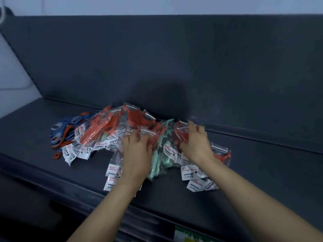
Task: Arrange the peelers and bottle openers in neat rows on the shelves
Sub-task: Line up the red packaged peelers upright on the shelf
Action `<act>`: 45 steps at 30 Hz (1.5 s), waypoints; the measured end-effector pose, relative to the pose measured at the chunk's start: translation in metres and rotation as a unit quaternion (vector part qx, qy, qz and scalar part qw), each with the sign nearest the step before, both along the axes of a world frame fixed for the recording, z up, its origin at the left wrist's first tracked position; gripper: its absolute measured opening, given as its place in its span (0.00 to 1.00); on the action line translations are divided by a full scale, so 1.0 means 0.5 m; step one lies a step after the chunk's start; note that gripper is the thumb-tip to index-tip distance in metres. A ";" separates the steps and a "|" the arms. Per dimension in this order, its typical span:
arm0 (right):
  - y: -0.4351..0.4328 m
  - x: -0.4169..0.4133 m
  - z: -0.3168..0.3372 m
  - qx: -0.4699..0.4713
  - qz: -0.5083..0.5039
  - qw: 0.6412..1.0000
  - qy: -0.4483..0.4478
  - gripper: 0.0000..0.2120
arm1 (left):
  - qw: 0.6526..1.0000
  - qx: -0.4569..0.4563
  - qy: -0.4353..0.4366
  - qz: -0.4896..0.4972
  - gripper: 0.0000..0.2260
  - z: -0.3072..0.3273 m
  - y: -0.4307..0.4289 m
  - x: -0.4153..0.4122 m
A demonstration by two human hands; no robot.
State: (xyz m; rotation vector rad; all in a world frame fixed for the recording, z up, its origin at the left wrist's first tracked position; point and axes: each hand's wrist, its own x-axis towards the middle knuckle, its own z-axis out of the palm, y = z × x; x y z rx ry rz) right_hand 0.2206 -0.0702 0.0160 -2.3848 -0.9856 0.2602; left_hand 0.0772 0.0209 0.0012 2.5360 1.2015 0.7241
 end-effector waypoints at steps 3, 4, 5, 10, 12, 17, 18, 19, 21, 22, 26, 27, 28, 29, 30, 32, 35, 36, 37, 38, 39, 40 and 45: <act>0.004 0.010 -0.012 -0.032 -0.052 0.997 -0.047 0.35 | 0.998 -0.009 -0.068 -0.011 0.17 0.010 0.009 0.002; 0.006 0.011 -0.015 -0.053 -0.072 0.995 -0.055 0.35 | 0.997 -0.003 -0.081 -0.018 0.17 0.014 0.012 0.005; 0.008 0.012 -0.016 -0.070 -0.088 0.992 -0.049 0.36 | 0.996 0.001 -0.089 -0.026 0.17 0.018 0.014 0.009; 0.025 0.014 -0.013 -0.043 -0.127 0.991 0.018 0.30 | 0.996 -0.050 -0.038 -0.069 0.22 0.024 0.020 0.040; 0.029 0.012 -0.007 -0.024 -0.146 0.988 0.045 0.30 | 0.996 -0.029 0.045 -0.075 0.23 0.017 0.019 0.051; 0.024 0.007 0.007 0.008 -0.199 0.975 0.097 0.32 | 0.984 0.054 0.152 -0.071 0.23 0.005 0.022 0.063; 0.021 0.007 0.009 0.014 -0.203 0.974 0.096 0.32 | 0.987 0.040 0.135 -0.073 0.22 0.006 0.024 0.065; 0.017 0.006 0.012 0.018 -0.207 0.974 0.092 0.33 | 0.991 0.020 0.111 -0.073 0.22 0.007 0.025 0.066; 0.010 0.006 0.017 0.025 -0.215 0.973 0.085 0.34 | 0.996 -0.019 0.057 -0.071 0.23 0.011 0.024 0.067; 0.008 0.007 0.019 0.029 -0.218 0.972 0.085 0.35 | 0.996 -0.034 0.034 -0.073 0.23 0.014 0.024 0.066; 0.023 0.007 0.019 0.055 -0.201 0.973 0.102 0.29 | 0.991 -0.069 -0.063 -0.091 0.26 0.026 0.025 0.054; 0.032 0.005 0.017 0.054 -0.195 0.974 0.105 0.28 | 0.990 -0.070 -0.085 -0.088 0.26 0.033 0.032 0.050; 0.040 0.002 0.014 0.048 -0.190 0.975 0.108 0.29 | 0.990 -0.061 -0.099 -0.075 0.26 0.041 0.045 0.046; 0.048 -0.001 0.011 0.037 -0.189 0.975 0.110 0.31 | 0.992 -0.045 -0.105 -0.057 0.26 0.049 0.062 0.041; 0.055 -0.004 0.007 0.022 -0.191 0.975 0.110 0.34 | 0.994 -0.030 -0.102 -0.039 0.26 0.057 0.082 0.038; 0.066 -0.008 0.002 -0.004 -0.199 0.975 0.101 0.37 | 0.998 -0.006 -0.062 -0.012 0.25 0.069 0.122 0.033; 0.075 -0.011 0.001 -0.013 -0.210 0.971 0.114 0.35 | 0.999 0.005 0.044 0.010 0.27 0.073 0.153 0.045; 0.075 -0.012 0.002 -0.011 -0.214 0.969 0.123 0.34 | 0.997 0.001 0.078 0.017 0.28 0.072 0.155 0.053; 0.074 -0.012 0.003 -0.005 -0.216 0.967 0.133 0.34 | 0.994 -0.004 0.108 0.024 0.29 0.070 0.155 0.062; 0.072 -0.011 0.003 0.005 -0.217 0.966 0.140 0.34 | 0.991 -0.009 0.127 0.029 0.29 0.066 0.155 0.069; 0.068 -0.009 0.003 0.017 -0.217 0.966 0.142 0.35 | 0.990 -0.015 0.136 0.032 0.29 0.062 0.155 0.074; 0.062 -0.007 0.004 0.028 -0.216 0.966 0.139 0.37 | 0.990 -0.020 0.135 0.033 0.28 0.058 0.157 0.078; 0.038 0.006 0.017 0.057 -0.209 0.970 0.106 0.46 | 0.996 -0.085 0.034 0.022 0.28 0.059 0.171 0.079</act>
